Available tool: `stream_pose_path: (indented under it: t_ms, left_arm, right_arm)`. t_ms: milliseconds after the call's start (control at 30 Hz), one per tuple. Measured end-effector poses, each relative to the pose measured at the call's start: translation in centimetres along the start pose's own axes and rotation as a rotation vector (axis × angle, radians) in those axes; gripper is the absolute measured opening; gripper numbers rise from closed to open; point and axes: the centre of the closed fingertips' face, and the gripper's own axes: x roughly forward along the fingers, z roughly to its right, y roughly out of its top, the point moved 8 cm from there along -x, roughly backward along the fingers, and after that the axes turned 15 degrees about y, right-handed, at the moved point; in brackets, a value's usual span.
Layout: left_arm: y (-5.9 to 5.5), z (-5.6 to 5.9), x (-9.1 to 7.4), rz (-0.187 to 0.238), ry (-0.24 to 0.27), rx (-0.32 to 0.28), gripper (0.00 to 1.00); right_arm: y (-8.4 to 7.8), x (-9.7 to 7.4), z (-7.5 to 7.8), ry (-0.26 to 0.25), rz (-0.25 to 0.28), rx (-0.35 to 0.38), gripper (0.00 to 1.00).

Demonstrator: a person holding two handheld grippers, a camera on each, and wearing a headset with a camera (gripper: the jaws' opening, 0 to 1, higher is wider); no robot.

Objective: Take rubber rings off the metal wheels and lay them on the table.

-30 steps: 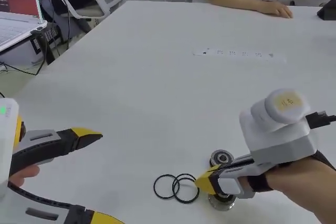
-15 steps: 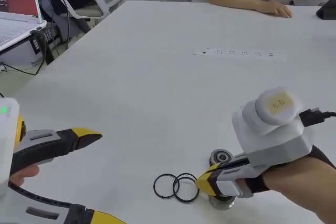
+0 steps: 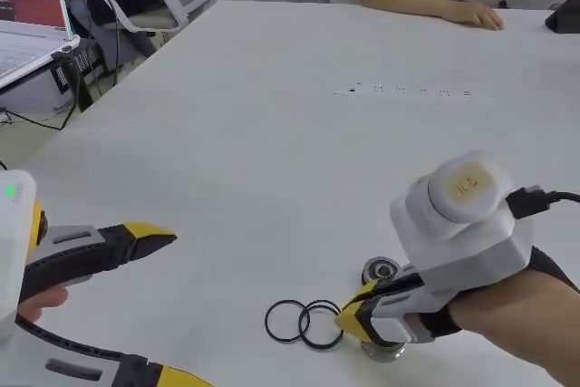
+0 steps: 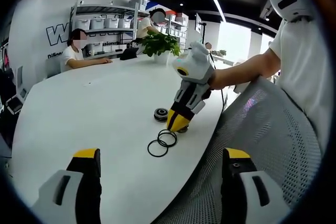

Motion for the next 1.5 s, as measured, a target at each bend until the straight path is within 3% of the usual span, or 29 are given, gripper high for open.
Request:
stream_pose_path:
  t_ms: [500, 900, 1067, 1500]
  left_arm:
    - [0.0, 0.0, 0.0, -0.004, -0.001, 0.005, 0.95]
    - [-0.1, 0.2, 0.1, -0.016, -0.013, 0.014, 0.95]
    - [-0.1, 0.2, 0.1, -0.018, -0.013, 0.017, 0.95]
    - [0.0, 0.2, 0.0, -0.01, -0.018, 0.024, 0.96]
  right_arm:
    - [0.0, -0.1, -0.1, -0.006, -0.013, -0.018, 0.06]
    - [1.2, -1.7, -0.1, 0.0, 0.094, 0.026, 0.07]
    - [1.5, -2.3, -0.4, -0.013, 0.103, 0.015, 0.07]
    - [3.7, -5.0, -1.4, -0.032, 0.216, -0.024, 0.08]
